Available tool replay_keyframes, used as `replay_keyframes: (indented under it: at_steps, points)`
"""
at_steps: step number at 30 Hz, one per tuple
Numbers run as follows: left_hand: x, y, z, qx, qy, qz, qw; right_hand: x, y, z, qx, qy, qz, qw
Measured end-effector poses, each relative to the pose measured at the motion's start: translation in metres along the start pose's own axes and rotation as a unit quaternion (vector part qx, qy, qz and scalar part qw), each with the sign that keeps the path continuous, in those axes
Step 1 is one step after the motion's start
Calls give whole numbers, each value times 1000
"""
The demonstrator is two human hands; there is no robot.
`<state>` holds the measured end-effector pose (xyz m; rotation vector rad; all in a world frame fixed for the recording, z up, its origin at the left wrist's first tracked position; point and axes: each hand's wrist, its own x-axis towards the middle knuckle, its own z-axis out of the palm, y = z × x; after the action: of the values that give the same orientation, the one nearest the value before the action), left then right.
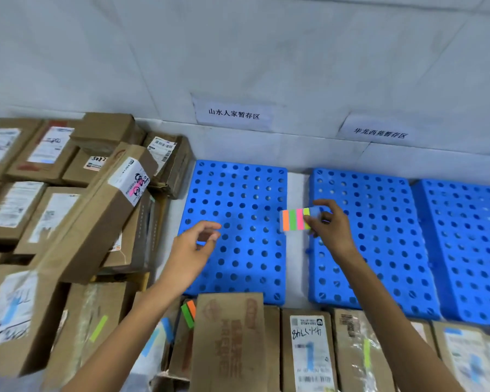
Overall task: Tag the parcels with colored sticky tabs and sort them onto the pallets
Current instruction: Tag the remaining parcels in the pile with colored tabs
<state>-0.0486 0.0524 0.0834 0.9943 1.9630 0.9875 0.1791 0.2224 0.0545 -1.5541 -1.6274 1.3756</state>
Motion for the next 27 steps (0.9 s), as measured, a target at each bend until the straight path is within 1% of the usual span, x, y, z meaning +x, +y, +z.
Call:
replay_keyframes:
  at_steps: [2,4,6,7,9,11,12,13,14,15,17,18,19,20,22,23,25,26,27]
  points:
    - [-17,27,1,-56,-42,-3,998,-48,-35,1,72,-51,-35,995]
    - [-37,56,1,-139,-94,-21,986,-94,-66,4,108,-86,-80,987]
    - [-59,79,-2,-224,-135,-30,965,-128,-87,8,111,-93,-120,982]
    - [-71,87,-6,-253,-141,-21,957,-143,-96,9,98,-83,-146,981]
    - [-93,97,-16,-281,-127,13,951,-169,-106,11,42,-39,-201,978]
    - [-112,99,-23,-289,-72,54,953,-190,-111,11,-13,36,-252,967]
    - [-121,98,-26,-286,-37,71,955,-202,-113,11,-40,78,-281,956]
    - [-129,97,-28,-282,-10,84,956,-213,-114,13,-59,109,-301,945]
    - [-136,97,-29,-276,6,95,956,-224,-116,17,-63,118,-309,942]
    - [-143,95,-29,-266,8,107,958,-234,-118,22,-40,96,-296,949]
    - [-156,93,-29,-227,-22,141,963,-251,-122,32,59,-6,-219,974]
    - [-162,91,-30,-202,-42,162,965,-257,-123,37,108,-44,-182,976]
    - [-167,87,-31,-169,-48,188,966,-262,-122,40,153,-59,-157,974]
    - [-171,83,-33,-133,-36,217,966,-266,-121,41,198,-59,-142,968]
    - [-175,75,-38,-72,29,259,963,-272,-121,39,270,-45,-117,955]
    - [-177,72,-41,-66,67,255,962,-274,-120,37,287,-45,-109,951]
    - [-180,70,-47,-103,111,199,968,-279,-121,31,264,-62,-115,956]
    - [-182,70,-50,-131,97,156,974,-280,-121,28,239,-79,-128,959]
    - [-184,72,-54,-161,52,116,979,-281,-121,26,218,-98,-142,960]
